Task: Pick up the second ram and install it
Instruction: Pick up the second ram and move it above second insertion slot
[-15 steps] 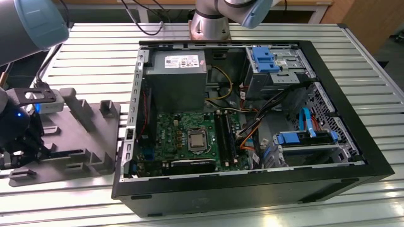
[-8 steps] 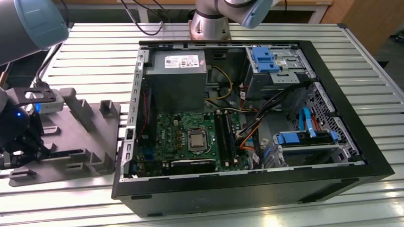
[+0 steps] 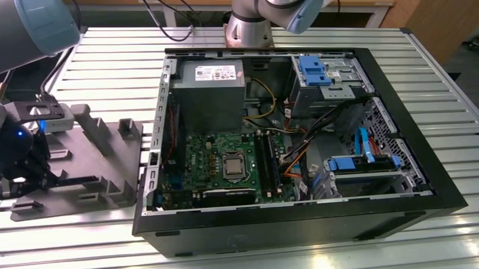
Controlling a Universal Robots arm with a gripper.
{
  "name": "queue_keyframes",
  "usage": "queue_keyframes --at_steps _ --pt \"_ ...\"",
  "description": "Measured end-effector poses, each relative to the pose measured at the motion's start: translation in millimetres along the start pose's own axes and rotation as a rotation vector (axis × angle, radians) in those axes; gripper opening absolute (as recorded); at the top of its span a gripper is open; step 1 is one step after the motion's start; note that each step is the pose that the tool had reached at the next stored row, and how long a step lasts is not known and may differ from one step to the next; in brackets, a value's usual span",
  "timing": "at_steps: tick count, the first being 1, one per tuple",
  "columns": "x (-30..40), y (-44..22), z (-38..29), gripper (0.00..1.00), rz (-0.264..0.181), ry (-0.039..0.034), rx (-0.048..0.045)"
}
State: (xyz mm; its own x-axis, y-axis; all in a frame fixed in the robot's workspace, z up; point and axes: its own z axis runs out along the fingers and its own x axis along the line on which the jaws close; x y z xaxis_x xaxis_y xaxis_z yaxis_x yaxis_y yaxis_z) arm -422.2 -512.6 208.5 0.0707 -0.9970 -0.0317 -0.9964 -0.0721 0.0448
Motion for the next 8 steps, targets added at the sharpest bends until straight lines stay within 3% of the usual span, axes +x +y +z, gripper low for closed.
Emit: queue_keyframes --at_steps 8 --pt "-0.2 0.3 -6.8 0.11 0.0 0.0 -0.0001"
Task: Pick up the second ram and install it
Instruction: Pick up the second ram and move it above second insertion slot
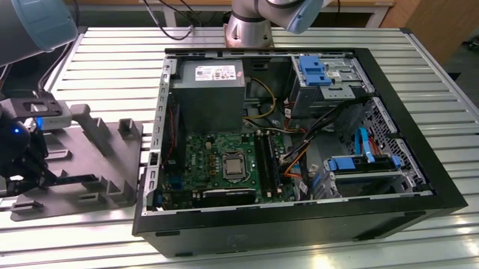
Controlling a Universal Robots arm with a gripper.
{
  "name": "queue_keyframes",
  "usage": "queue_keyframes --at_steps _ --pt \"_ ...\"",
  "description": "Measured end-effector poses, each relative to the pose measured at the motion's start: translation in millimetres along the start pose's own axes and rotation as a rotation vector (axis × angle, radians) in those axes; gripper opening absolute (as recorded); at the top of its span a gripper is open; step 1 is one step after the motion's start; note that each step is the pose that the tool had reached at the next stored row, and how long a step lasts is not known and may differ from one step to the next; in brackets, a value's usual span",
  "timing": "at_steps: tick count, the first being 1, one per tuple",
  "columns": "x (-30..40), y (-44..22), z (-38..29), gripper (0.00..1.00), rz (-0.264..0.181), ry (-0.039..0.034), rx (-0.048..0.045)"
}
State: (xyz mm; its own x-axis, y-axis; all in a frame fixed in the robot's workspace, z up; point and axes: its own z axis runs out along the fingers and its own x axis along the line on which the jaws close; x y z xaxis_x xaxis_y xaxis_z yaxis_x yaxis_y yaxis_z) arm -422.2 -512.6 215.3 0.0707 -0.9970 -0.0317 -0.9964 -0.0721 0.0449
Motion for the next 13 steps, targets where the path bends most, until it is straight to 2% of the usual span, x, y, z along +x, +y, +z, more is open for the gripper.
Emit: queue_keyframes --at_steps 13 --pt "-0.3 0.5 -10.6 0.11 0.0 -0.0001 0.0001"
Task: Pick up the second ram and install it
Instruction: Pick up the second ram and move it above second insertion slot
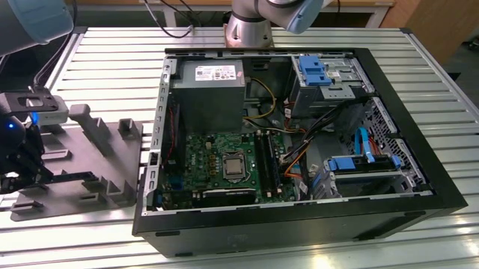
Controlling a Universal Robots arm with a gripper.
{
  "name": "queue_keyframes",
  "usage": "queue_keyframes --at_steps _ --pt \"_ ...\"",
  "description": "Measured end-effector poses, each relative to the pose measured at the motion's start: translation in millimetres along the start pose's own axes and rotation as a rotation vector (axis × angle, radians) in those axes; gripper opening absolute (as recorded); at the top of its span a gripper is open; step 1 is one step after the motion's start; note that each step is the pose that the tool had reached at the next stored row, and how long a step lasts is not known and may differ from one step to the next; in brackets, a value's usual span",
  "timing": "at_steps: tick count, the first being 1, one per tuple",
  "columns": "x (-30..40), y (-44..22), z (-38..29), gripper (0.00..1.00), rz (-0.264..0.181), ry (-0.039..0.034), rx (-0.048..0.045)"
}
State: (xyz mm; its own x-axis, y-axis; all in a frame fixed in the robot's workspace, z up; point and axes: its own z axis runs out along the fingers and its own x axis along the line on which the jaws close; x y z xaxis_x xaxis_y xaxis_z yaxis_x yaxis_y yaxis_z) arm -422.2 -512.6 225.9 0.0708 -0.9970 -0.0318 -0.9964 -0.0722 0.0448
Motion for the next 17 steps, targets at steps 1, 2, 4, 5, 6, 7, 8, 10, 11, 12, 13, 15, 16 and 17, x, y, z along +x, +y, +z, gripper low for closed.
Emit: queue_keyframes --at_steps 1,2,4,5,6,7,8,10,11,12,13,15,16,17 --pt "0.0 0.1 -0.8 0.11 0.0 0.0 0.0" --pt "0.0 0.1 -1.6 0.11 0.0 0.0 0.0" --pt "-0.1 0.1 -3.2 0.11 0.0 0.0 -0.0001" --pt "-0.1 0.2 -3.9 0.11 0.0 0.0 0.0" --pt "-0.2 0.2 -4.7 0.11 0.0 0.0 -0.0001" --pt "-0.2 0.2 -5.4 0.11 0.0 0.0 0.0" --pt "-0.2 0.3 -6.0 0.11 0.0 0.0 0.0" --pt "-0.2 0.3 -7.4 0.11 0.0 0.0 0.0" --pt "-0.3 0.4 -8.1 0.11 0.0 0.0 -0.0001" --pt "-0.3 0.4 -8.7 0.11 0.0 -0.0001 0.0001" --pt "-0.3 0.4 -9.4 0.11 0.0 0.0 0.0" --pt "-0.4 0.5 -10.9 0.11 0.0 0.0 0.0" --pt "-0.4 0.5 -11.7 0.11 0.0 0.0 0.0" --pt "-0.4 0.6 -12.3 0.11 0.0 -0.0001 0.0001"
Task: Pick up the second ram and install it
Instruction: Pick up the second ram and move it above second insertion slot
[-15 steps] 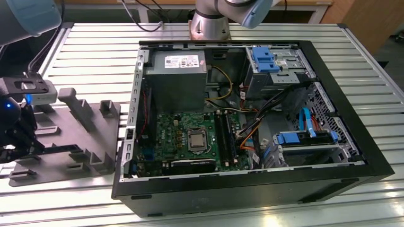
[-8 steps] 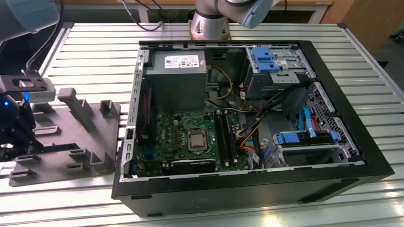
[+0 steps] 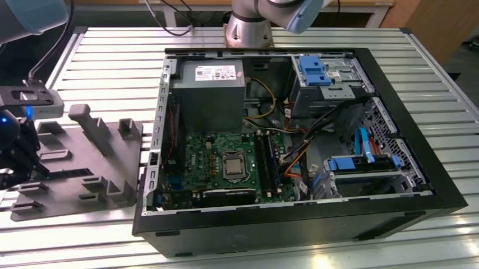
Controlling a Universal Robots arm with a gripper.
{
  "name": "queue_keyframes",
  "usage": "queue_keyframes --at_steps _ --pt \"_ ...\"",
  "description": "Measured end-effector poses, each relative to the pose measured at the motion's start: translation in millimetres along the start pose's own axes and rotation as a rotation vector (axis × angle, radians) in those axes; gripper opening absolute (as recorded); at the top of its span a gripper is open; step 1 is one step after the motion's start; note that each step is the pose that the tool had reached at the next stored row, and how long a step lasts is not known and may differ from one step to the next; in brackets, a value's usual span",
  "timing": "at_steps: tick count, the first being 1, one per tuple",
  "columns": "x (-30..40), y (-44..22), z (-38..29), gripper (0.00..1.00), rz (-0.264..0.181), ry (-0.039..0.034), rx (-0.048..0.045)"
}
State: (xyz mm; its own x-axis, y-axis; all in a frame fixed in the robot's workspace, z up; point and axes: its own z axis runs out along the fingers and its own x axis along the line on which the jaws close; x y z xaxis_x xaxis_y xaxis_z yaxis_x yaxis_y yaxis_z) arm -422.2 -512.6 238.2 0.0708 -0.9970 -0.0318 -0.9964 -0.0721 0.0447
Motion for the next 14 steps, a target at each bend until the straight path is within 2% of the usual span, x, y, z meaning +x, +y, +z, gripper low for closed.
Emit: queue_keyframes --at_steps 14 --pt "-0.3 0.4 -9.1 0.11 0.001 0.0001 -0.0001"
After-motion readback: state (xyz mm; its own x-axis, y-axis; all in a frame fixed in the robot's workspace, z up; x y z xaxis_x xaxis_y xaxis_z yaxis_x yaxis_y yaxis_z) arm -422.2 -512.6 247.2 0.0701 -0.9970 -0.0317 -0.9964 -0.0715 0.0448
